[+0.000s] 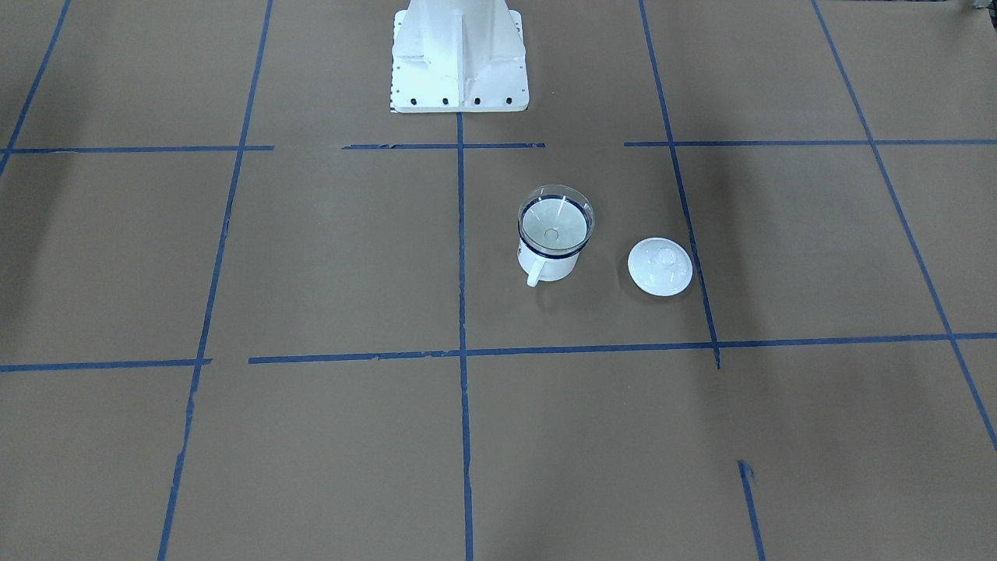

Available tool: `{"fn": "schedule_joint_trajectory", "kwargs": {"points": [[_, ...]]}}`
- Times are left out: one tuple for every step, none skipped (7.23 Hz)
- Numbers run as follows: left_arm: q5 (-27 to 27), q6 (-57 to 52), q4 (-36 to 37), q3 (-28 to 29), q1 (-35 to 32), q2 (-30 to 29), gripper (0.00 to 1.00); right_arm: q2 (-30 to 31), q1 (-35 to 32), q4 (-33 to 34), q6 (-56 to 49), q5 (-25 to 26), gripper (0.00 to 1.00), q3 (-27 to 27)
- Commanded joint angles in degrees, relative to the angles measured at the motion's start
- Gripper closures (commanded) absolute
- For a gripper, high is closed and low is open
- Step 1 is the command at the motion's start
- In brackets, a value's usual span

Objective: Remove funnel from cup

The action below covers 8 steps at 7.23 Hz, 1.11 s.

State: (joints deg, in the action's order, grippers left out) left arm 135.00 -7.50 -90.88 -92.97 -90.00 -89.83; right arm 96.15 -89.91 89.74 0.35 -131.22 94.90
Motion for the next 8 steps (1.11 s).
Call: {"fn": "schedule_joint_trajectory", "kwargs": {"points": [[0.0,0.3,0.0,0.0,0.0,-0.5,0.00,0.0,0.0,0.0,0.0,0.0,0.00,0.0],[-0.1,0.3,0.0,-0.2,0.0,-0.9,0.00,0.0,0.0,0.0,0.0,0.0,0.00,-0.1],[-0.4,0.5,0.3,-0.9,0.0,-2.7,0.00,0.0,0.0,0.0,0.0,0.0,0.00,-0.1],[-0.5,3.2,0.6,-2.5,0.0,-3.9,0.00,0.0,0.0,0.0,0.0,0.0,0.00,0.0],[-0.6,7.5,0.7,-6.0,0.0,-4.6,0.00,0.0,0.0,0.0,0.0,0.0,0.00,0.0],[-0.6,11.9,1.2,-10.3,0.3,-5.0,0.00,0.0,0.0,0.0,0.0,0.0,0.00,0.0],[-0.5,18.9,5.1,-13.8,1.6,-9.2,0.00,0.0,0.0,0.0,0.0,0.0,0.00,0.0],[-0.5,22.6,10.3,-18.5,5.2,-12.4,0.00,0.0,0.0,0.0,0.0,0.0,0.00,-0.1]]}}
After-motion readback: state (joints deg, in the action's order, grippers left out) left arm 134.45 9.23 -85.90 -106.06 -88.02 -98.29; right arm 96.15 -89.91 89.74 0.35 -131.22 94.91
